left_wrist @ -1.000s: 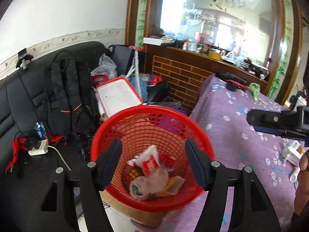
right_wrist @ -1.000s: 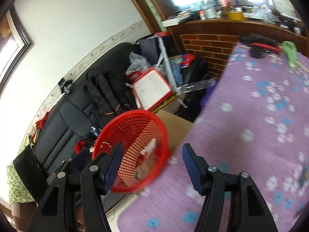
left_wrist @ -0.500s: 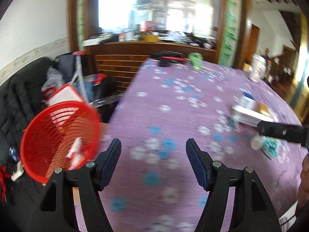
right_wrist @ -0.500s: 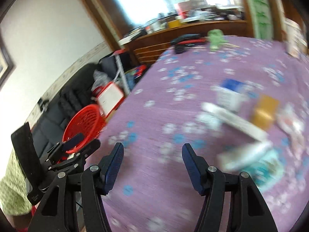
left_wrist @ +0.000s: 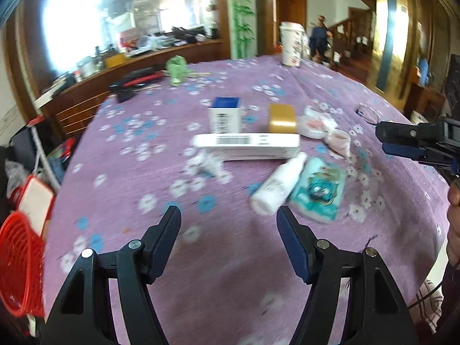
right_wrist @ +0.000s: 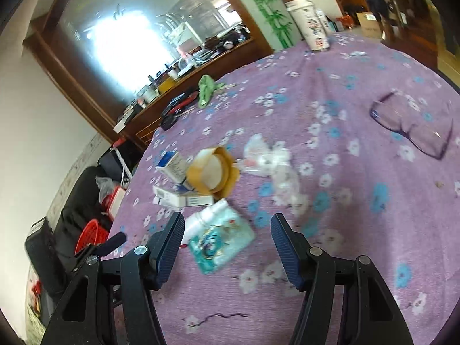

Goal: Collect trash
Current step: 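Return both tools over the remaining trash on the table, then grasp the white spray bottle with the left tool while the right tool grasps a plastic bag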

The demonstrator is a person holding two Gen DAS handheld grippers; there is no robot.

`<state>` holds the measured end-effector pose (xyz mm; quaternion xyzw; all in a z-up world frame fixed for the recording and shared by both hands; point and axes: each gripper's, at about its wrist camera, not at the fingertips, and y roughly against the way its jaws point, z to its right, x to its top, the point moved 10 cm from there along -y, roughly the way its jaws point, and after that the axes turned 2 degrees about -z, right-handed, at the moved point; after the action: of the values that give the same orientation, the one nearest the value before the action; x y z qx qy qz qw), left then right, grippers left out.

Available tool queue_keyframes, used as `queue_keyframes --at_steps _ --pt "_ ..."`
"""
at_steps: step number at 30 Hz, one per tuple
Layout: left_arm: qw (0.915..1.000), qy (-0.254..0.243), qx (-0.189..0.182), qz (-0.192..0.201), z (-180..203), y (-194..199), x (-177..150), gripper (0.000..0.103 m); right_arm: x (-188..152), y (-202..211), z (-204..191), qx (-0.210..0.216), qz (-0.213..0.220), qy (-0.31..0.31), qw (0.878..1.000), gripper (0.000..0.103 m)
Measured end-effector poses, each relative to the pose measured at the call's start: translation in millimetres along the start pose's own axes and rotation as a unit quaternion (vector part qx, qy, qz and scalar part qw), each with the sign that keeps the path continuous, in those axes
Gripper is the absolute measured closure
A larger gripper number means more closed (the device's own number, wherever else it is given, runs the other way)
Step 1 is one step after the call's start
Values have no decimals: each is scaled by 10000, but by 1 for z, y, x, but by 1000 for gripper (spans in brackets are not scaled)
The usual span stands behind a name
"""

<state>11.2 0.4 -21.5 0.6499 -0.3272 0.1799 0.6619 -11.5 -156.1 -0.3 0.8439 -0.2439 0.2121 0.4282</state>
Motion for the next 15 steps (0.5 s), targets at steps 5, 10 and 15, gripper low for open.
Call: queue_keyframes --at_steps 5,10,15 --pt "9994 -141 -127 -273 18 -30 13 42 2 6 11 15 66 -55 10000 36" --pt "9983 -287 -208 -461 29 -53 17 54 2 8 22 13 76 -126 9999 36" --pt "9974 -265 -247 -617 36 -73 17 58 6 8 33 -39 81 -188 9998 36"
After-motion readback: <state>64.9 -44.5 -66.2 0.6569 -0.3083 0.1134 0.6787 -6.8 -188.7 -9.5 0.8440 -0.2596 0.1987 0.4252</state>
